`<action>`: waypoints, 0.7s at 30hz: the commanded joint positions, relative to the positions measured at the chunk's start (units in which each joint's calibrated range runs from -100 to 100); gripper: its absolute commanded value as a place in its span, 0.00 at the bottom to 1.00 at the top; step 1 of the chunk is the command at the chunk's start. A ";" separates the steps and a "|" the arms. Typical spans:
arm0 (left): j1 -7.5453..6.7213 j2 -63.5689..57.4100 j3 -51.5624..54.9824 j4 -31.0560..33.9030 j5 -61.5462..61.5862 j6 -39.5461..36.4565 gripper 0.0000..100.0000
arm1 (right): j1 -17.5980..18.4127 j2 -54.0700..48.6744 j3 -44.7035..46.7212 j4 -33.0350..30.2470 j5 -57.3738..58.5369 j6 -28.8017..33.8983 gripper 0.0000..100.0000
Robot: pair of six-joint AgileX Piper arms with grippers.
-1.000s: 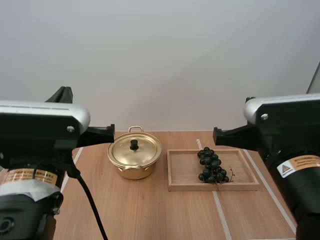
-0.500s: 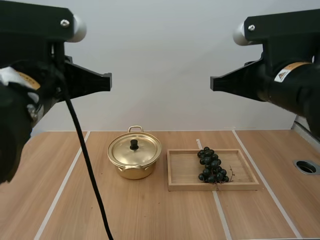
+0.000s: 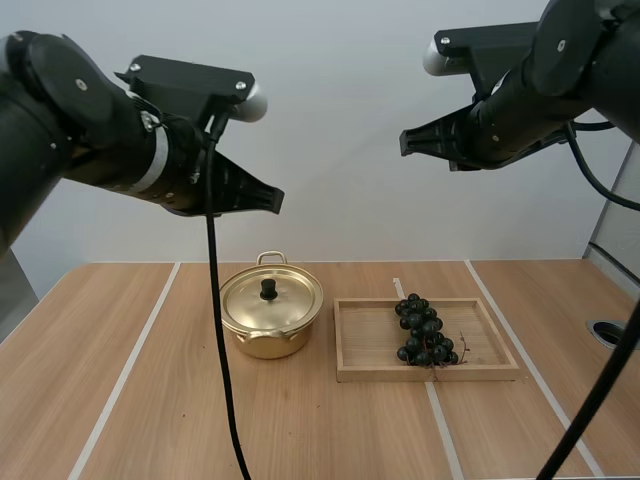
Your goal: Open the pot, put the grape inside, and close it
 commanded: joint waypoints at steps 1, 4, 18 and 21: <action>0.00 5.29 -1.03 -2.84 5.18 2.62 0.00 | 0.08 3.14 -0.76 0.21 3.30 0.04 0.00; 0.00 10.95 -1.35 -3.21 7.26 2.71 0.00 | 0.08 5.90 -0.76 0.21 5.39 -1.44 0.00; 0.00 21.41 -1.47 -2.87 -6.83 3.40 0.00 | 0.08 8.55 -0.76 0.08 3.49 -1.60 0.00; 0.00 21.41 -1.47 -2.99 -12.67 3.40 0.00 | 0.08 8.55 -0.76 0.08 2.58 -1.60 0.00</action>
